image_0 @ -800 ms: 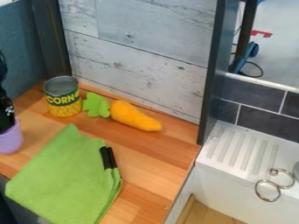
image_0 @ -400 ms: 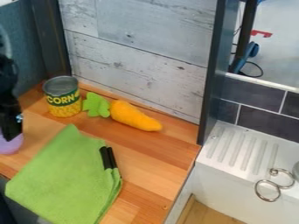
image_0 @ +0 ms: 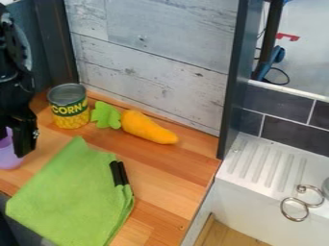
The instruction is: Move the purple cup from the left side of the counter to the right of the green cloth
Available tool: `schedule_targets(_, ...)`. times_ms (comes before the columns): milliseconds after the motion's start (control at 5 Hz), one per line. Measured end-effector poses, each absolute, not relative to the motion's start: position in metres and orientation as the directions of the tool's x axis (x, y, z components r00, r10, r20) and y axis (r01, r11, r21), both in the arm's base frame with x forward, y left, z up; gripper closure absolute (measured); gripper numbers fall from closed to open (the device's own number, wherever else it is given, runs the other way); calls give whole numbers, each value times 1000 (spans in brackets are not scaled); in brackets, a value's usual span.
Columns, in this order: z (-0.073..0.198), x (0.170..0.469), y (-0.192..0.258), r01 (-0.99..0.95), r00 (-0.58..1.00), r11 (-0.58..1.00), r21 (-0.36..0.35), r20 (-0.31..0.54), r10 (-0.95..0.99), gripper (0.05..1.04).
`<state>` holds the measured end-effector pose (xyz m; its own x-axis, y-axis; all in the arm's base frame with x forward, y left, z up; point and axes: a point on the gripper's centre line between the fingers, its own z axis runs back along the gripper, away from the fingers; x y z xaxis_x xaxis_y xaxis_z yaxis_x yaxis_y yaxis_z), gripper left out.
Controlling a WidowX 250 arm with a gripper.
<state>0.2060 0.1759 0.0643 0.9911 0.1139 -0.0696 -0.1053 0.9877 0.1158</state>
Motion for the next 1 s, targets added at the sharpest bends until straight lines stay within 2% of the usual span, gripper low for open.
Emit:
schedule_targets(600,63,217,187,-109,990,985,136,-73,120,83)
schedule_targets(1000,49,220,189,-98,988,989,115,-110,110,83)
